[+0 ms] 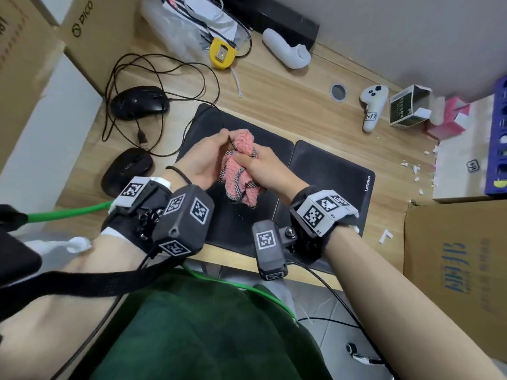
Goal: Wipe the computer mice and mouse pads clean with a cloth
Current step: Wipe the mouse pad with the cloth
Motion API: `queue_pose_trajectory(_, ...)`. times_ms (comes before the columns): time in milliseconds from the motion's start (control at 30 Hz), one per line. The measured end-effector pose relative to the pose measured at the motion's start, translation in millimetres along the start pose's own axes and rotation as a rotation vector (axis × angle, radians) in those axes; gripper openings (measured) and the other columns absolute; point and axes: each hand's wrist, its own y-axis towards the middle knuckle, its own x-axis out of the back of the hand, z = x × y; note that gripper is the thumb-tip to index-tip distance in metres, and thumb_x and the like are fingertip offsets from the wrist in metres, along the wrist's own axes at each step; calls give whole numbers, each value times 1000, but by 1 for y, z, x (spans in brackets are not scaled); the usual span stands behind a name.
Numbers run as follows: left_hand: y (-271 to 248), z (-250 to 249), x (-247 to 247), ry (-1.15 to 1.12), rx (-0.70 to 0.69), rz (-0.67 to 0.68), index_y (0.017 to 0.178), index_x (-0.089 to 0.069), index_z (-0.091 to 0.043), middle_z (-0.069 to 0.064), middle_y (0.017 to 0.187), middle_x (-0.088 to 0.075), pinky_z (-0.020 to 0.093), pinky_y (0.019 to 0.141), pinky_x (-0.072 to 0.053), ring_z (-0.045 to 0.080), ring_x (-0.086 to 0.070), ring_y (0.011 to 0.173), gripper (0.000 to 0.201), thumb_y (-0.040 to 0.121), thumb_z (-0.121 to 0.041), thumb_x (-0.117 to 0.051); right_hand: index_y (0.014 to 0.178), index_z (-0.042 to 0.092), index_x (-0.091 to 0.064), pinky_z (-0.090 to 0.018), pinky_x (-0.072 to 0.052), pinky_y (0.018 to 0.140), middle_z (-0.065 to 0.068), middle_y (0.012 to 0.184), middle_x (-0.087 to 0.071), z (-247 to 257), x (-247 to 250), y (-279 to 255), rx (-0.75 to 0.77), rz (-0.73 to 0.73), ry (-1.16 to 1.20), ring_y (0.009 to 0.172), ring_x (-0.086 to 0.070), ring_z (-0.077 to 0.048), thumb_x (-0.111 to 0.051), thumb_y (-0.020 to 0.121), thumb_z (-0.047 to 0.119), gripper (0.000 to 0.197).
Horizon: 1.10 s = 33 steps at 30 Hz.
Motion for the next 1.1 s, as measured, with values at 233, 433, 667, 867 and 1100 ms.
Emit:
queue_pose_trajectory(233, 4, 1, 16, 72, -129, -168, 83, -57, -20, -7, 96, -66, 19, 58, -44, 10, -60, 83, 39, 106, -26, -26, 107, 15, -59, -23, -42, 87, -1, 106, -63, -3, -1, -7, 33, 48, 16, 97, -58, -13, -49, 97, 12, 15)
queue_pose_trajectory(433, 9, -9, 29, 59, -128, -294, 78, -53, -27, -16, 94, -64, 23, 71, -37, 7, -55, 91, 37, 104, -28, -27, 84, 18, -52, -29, -42, 82, 4, 88, -60, -12, 10, -9, 61, 122, -147, 84, -54, -12, -48, 99, 20, 16)
queue_pose_trajectory(667, 14, -26, 58, -86, -109, -456, 75, -52, -26, -17, 87, -58, 22, 74, -36, 4, -51, 79, 37, 102, -26, -28, 76, 25, -50, -16, -41, 71, 14, 80, -57, -33, 22, -20, 2, 195, -194, 74, -53, -1, -50, 99, 19, 23)
queue_pose_trajectory(867, 17, -33, 85, -159, -93, -520, 71, -47, -26, -20, 84, -63, 22, 75, -36, 6, -51, 85, 44, 105, -35, -20, 94, 9, -59, -33, -46, 85, 1, 90, -63, -50, 34, -26, -54, 212, -183, 84, -57, -13, -50, 99, 20, 15)
queue_pose_trajectory(1100, 11, -35, 89, -227, -126, -454, 92, -59, -30, -15, 96, -70, 30, 96, -37, 15, -53, 110, 42, 103, -45, -22, 87, 11, -53, -12, -43, 68, 0, 85, -60, -47, 40, -18, -88, 106, -153, 79, -54, -13, -49, 98, 16, 13)
